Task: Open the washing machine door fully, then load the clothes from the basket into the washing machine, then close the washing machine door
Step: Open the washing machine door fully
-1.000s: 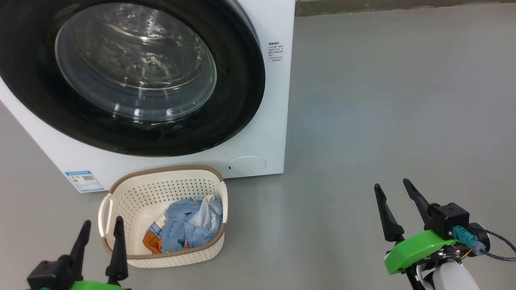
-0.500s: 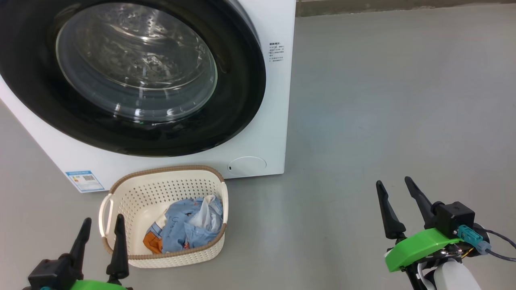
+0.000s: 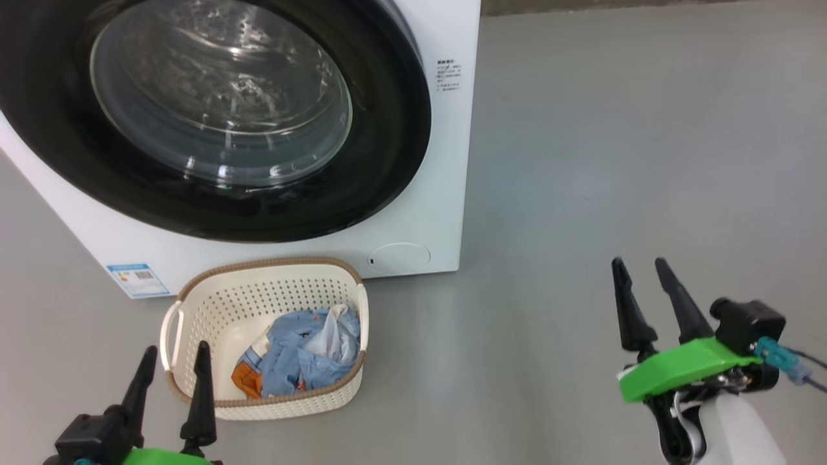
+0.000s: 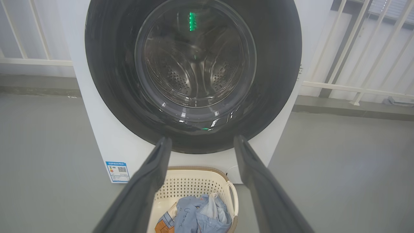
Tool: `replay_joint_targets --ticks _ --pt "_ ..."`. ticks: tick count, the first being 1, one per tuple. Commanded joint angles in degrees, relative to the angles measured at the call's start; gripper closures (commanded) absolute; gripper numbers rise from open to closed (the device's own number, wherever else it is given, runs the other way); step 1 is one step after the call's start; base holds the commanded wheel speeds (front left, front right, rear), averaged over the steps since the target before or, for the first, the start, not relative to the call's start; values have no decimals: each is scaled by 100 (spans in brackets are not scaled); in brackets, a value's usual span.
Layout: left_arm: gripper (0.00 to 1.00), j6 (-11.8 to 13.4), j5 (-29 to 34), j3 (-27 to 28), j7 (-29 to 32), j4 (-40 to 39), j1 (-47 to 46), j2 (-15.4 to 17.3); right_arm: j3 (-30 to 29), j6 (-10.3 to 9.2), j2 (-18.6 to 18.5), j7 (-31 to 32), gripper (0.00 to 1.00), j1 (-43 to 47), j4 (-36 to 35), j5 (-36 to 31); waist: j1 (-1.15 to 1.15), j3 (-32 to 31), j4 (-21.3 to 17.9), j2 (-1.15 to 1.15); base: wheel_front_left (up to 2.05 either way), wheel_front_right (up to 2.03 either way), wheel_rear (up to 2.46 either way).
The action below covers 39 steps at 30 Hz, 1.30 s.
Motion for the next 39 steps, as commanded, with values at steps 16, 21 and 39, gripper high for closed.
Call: replay_joint_targets --ticks 16,21,39 --pt "0 -14 -8 -33 -37 -268 -363 46 -345 -6 -80 -12 0 -1430 151 2386 0 612 386 0 0 0 0" --pt "0 -14 -18 -183 -37 -259 -464 34 -480 -6 -64 339 32 -1815 273 3579 0 791 506 0 0 0 0" --pt "0 -14 -96 -315 -37 -323 -798 -30 -806 -6 -581 2513 100 -3708 1463 5188 0 1433 738 0 0 0 0"
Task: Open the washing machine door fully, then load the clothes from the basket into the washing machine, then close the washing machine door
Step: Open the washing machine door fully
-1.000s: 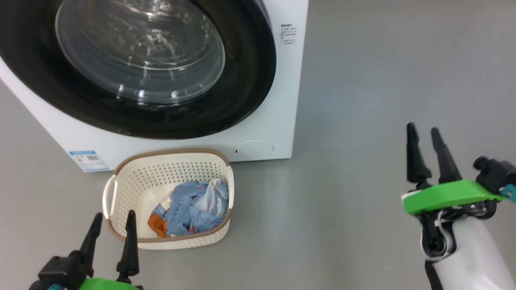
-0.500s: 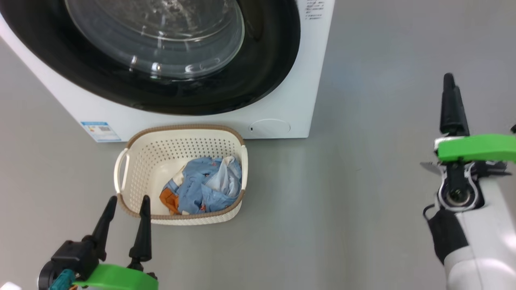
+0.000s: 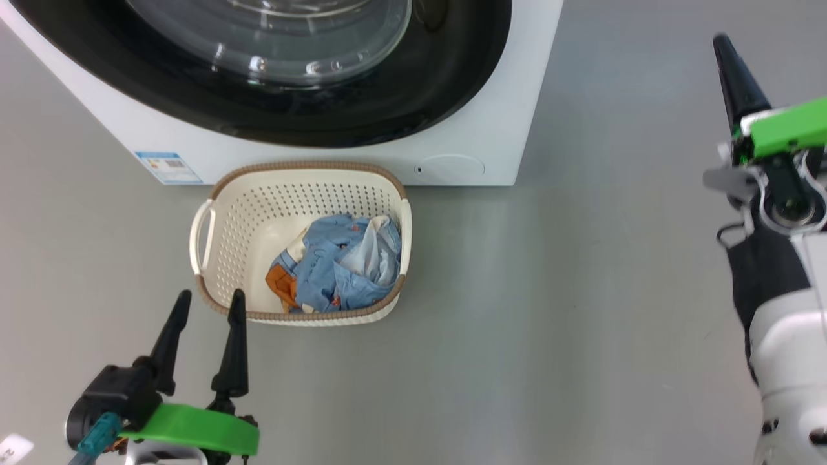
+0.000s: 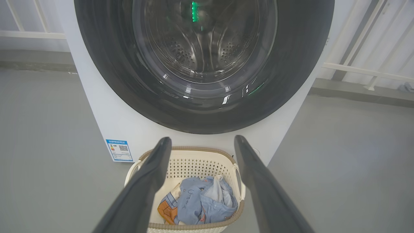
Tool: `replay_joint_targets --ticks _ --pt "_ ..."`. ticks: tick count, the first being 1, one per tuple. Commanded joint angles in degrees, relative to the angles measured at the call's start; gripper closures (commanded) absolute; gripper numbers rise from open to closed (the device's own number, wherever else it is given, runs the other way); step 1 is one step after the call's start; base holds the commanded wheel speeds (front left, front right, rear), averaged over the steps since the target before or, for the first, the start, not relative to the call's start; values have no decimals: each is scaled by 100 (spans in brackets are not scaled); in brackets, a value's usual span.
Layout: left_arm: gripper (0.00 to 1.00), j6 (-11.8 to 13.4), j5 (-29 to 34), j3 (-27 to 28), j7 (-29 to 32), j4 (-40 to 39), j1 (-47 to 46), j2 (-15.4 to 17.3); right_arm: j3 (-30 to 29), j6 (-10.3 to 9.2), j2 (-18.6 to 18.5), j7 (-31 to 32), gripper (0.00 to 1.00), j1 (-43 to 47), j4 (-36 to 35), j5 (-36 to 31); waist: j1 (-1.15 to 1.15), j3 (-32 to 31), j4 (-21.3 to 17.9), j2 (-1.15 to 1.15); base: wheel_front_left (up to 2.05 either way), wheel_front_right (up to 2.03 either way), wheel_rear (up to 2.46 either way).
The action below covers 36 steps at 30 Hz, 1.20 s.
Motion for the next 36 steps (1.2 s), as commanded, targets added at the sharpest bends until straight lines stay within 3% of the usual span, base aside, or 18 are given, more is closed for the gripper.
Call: replay_joint_targets --ticks 1,5,19,36 --pt "0 -14 -31 154 -37 -175 -216 48 52 -6 -10 250 100 -377 3 102 -1 164 38 0 0 0 0" --pt "0 -14 -42 104 -37 -207 -332 18 -53 -6 -47 928 100 -908 314 353 -1 349 85 0 0 0 0" --pt "0 -14 -84 -143 -37 -214 -721 -36 -166 -6 -44 2389 100 -2053 753 675 -1 945 410 0 0 0 0" --pt "0 -14 -230 -464 -37 -297 -1042 -81 -228 -6 67 2659 100 -3427 1613 94 -1 1481 829 0 0 0 0"
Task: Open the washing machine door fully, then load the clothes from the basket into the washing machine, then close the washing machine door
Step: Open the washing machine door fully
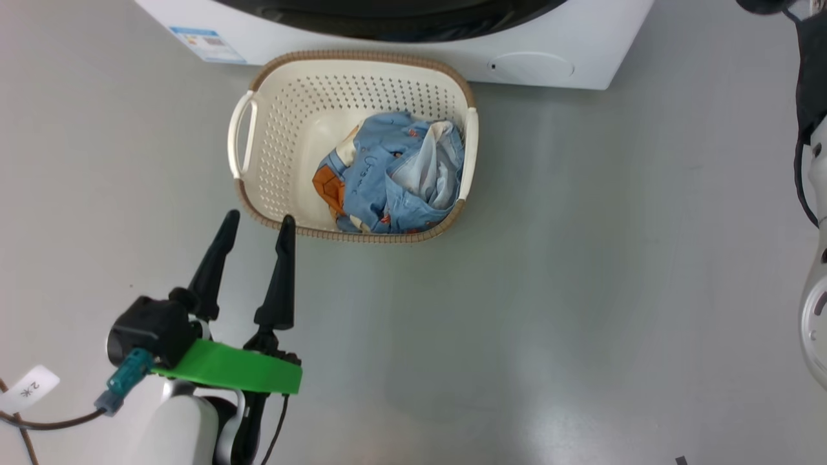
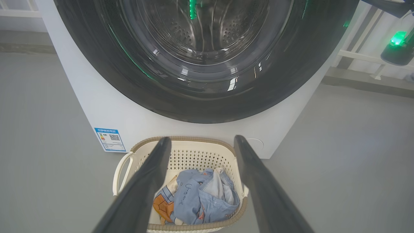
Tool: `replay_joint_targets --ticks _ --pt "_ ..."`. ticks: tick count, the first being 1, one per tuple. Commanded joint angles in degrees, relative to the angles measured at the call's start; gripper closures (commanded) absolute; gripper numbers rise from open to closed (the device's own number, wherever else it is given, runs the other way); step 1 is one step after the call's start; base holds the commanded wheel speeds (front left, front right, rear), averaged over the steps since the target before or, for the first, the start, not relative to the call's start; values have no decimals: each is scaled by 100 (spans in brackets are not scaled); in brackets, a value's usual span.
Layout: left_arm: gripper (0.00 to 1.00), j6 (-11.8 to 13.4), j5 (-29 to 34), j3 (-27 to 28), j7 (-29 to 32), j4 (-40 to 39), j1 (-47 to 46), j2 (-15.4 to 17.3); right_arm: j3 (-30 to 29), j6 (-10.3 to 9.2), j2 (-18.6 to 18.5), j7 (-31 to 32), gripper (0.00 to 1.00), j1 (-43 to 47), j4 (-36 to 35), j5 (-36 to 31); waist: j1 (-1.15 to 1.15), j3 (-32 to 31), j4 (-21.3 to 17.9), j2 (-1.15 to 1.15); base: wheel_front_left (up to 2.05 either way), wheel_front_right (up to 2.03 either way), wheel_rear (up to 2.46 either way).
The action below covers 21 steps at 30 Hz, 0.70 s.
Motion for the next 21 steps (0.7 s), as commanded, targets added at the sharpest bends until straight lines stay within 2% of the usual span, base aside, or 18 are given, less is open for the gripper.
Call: replay_joint_targets --ticks 1,15,21 --pt "0 -14 -27 157 -36 -152 -105 90 6 -5 188 13 100 -222 -113 -97 0 106 70 0 0 0 0" --pt "0 -14 -242 66 -36 -228 -258 84 26 -5 331 -124 100 -874 260 -593 0 370 219 0 0 0 0" --pt "0 -14 -295 98 -36 -249 -316 84 54 -5 430 248 100 -900 385 -626 0 381 204 0 0 0 0"
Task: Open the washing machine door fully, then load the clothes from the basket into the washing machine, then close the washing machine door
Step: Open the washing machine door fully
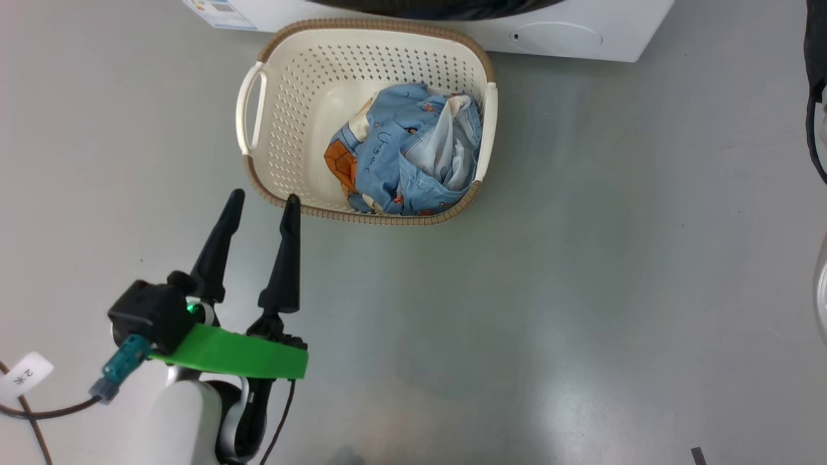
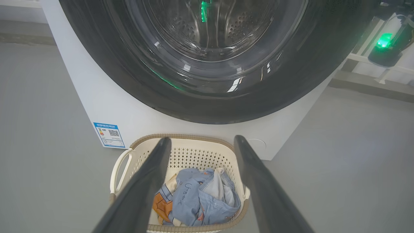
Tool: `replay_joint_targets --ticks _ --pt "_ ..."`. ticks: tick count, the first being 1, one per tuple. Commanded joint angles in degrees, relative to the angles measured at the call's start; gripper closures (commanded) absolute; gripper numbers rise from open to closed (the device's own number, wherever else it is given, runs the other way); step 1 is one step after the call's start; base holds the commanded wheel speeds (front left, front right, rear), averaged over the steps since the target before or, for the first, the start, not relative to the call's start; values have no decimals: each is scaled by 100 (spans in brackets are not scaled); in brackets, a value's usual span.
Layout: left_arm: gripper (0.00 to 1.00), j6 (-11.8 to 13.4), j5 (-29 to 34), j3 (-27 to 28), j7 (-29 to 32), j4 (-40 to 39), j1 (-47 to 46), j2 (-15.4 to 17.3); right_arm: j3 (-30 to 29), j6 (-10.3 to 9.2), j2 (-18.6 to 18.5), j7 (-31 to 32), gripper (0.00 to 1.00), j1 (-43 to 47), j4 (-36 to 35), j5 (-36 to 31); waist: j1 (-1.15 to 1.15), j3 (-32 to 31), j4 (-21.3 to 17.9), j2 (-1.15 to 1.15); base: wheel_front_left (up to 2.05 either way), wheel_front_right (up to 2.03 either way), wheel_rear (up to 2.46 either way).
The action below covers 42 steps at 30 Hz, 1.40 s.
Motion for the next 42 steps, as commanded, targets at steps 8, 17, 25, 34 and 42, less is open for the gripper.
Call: replay_joint_targets --ticks 8,17,25,34,42 --pt "0 -14 5 304 -36 -257 -94 131 102 -5 317 1065 100 191 -323 42 0 -125 -111 0 0 0 0" --pt "0 -14 59 546 -36 -477 17 130 69 -5 444 2493 100 758 -360 200 0 -384 -232 0 0 0 0" --pt "0 -14 237 539 -36 -524 172 130 106 -5 564 3516 100 1264 -414 443 0 -699 -232 0 0 0 0" --pt "0 -14 300 439 -36 -497 366 130 1253 -5 576 4108 100 1986 -592 1774 0 -996 -167 0 0 0 0" --pt "0 -14 297 434 -36 -505 421 130 2797 -5 577 3645 100 2642 -1245 3072 0 -1072 -133 0 0 0 0"
